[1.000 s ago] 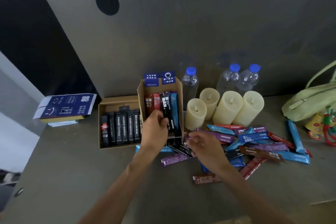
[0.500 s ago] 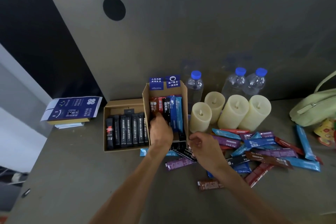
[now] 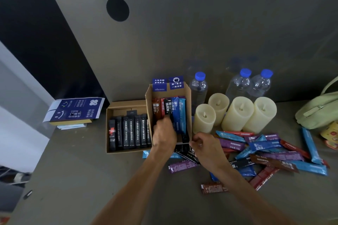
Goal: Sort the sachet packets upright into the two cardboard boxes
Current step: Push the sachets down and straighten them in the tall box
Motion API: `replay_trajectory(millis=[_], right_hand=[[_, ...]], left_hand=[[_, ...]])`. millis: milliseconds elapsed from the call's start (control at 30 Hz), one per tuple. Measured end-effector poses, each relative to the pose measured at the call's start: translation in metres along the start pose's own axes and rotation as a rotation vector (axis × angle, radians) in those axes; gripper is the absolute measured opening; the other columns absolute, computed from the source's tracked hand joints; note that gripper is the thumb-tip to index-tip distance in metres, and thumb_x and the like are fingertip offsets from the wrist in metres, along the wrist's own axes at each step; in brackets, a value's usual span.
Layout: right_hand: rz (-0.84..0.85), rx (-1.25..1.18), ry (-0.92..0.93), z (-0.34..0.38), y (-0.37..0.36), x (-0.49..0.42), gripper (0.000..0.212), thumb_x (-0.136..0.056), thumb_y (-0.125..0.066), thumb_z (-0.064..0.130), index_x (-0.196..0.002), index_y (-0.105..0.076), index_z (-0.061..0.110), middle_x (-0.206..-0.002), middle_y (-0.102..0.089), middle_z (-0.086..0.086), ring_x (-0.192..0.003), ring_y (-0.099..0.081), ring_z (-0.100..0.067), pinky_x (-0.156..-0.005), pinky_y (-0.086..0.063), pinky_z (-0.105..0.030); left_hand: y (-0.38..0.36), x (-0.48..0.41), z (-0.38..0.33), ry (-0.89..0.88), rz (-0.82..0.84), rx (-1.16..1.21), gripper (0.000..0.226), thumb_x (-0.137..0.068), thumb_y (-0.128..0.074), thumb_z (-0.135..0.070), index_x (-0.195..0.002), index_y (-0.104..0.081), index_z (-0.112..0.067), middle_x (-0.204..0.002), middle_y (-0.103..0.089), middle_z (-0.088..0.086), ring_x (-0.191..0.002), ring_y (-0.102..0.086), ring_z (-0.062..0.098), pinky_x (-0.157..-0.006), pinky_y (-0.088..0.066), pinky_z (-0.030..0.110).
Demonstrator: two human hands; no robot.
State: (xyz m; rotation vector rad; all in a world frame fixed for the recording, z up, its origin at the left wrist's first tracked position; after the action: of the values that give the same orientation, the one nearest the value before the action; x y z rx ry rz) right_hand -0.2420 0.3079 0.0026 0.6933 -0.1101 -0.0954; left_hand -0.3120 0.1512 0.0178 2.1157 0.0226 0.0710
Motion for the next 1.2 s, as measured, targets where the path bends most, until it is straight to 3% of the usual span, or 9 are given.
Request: replay_trajectory(millis=[133, 500, 667, 800, 867, 967, 1100, 1200], right_hand=[[-0.008, 0.020, 0.023, 0.003, 0.001, 0.000, 0.013, -0.094, -0.066, 0.020, -0.081, -0.065, 0.019, -0.067, -0.065, 0.010, -0.069, -0.061, 0.005, -0.058, -0.042, -0.009], [-0.004, 0.019, 0.012, 0.002, 0.001, 0.002, 0.008, -0.094, -0.066, 0.022, -0.086, -0.067, 0.020, -0.072, -0.066, 0.013, -0.070, -0.061, 0.010, -0.058, -0.042, -0.005], [-0.012, -0.031, 0.001, -0.006, 0.006, 0.010, 0.004, -0.093, -0.068, 0.020, -0.090, -0.071, 0.019, -0.077, -0.068, 0.011, -0.072, -0.064, 0.006, -0.065, -0.052, -0.017], [0.006, 0.001, -0.002, -0.022, 0.013, 0.029, 0.006, -0.092, -0.069, 0.019, -0.093, -0.070, 0.024, -0.081, -0.069, 0.013, -0.071, -0.065, 0.003, -0.070, -0.055, -0.018], [-0.007, -0.007, -0.016, -0.034, 0.020, 0.042, 0.009, -0.092, -0.069, 0.015, -0.090, -0.070, 0.023, -0.081, -0.070, 0.013, -0.071, -0.067, 0.000, -0.070, -0.059, -0.025], [-0.041, 0.023, -0.032, -0.051, 0.030, 0.061, 0.011, -0.091, -0.070, 0.014, -0.091, -0.071, 0.025, -0.084, -0.069, 0.016, -0.073, -0.066, 0.004, -0.071, -0.055, -0.018], [-0.020, 0.046, -0.082, -0.072, 0.031, 0.086, 0.009, -0.092, -0.069, 0.013, -0.094, -0.072, 0.021, -0.083, -0.067, 0.017, -0.070, -0.063, 0.006, -0.066, -0.048, -0.009], [-0.042, 0.054, -0.106, -0.082, 0.037, 0.099, 0.009, -0.091, -0.070, 0.011, -0.094, -0.073, 0.019, -0.081, -0.068, 0.015, -0.069, -0.065, 0.002, -0.067, -0.052, -0.014]], left_hand=[[-0.002, -0.005, 0.000, 0.007, 0.015, 0.019, 0.019, -0.099, -0.054, -0.014, -0.117, -0.057, -0.012, -0.109, -0.067, 0.010, -0.094, -0.068, 0.023, -0.076, -0.060, 0.034], [-0.001, -0.002, -0.003, -0.024, 0.023, 0.019, 0.017, -0.098, -0.054, -0.012, -0.115, -0.058, -0.010, -0.108, -0.068, 0.010, -0.091, -0.069, 0.021, -0.074, -0.059, 0.030], [0.016, 0.026, -0.011, -0.182, -0.016, 0.089, 0.007, -0.098, -0.055, -0.018, -0.100, -0.058, -0.011, -0.093, -0.068, 0.003, -0.073, -0.066, 0.015, -0.057, -0.051, 0.020], [0.028, 0.069, 0.001, -0.288, 0.002, 0.126, 0.009, -0.097, -0.057, -0.021, -0.089, -0.056, -0.020, -0.082, -0.059, -0.011, -0.066, -0.059, 0.003, -0.057, -0.049, 0.016], [0.025, 0.089, 0.023, -0.256, 0.004, 0.104, 0.010, -0.097, -0.058, -0.025, -0.087, -0.055, -0.024, -0.081, -0.059, -0.012, -0.065, -0.058, 0.004, -0.057, -0.052, 0.024], [0.004, 0.114, 0.049, -0.205, 0.077, 0.012, 0.007, -0.096, -0.057, -0.030, -0.089, -0.056, -0.028, -0.086, -0.061, -0.011, -0.070, -0.062, 0.014, -0.063, -0.054, 0.038], [-0.029, 0.141, 0.051, -0.219, 0.196, 0.001, 0.006, -0.096, -0.055, -0.032, -0.093, -0.057, -0.027, -0.094, -0.060, -0.010, -0.079, -0.063, 0.016, -0.070, -0.054, 0.038], [-0.053, 0.157, 0.031, -0.283, 0.283, 0.018, 0.007, -0.096, -0.055, -0.033, -0.094, -0.057, -0.026, -0.098, -0.059, -0.009, -0.084, -0.063, 0.014, -0.074, -0.054, 0.037]])
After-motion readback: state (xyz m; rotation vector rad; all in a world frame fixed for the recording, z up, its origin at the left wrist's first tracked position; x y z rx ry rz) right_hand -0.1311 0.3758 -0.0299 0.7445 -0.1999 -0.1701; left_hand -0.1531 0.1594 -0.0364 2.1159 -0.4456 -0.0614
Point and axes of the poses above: each hand's wrist, its own x-axis away from the middle knuckle, its own y-axis out of the back of the hand, z = x × y, the point moved 10 cm from there along -x, towards the middle knuckle
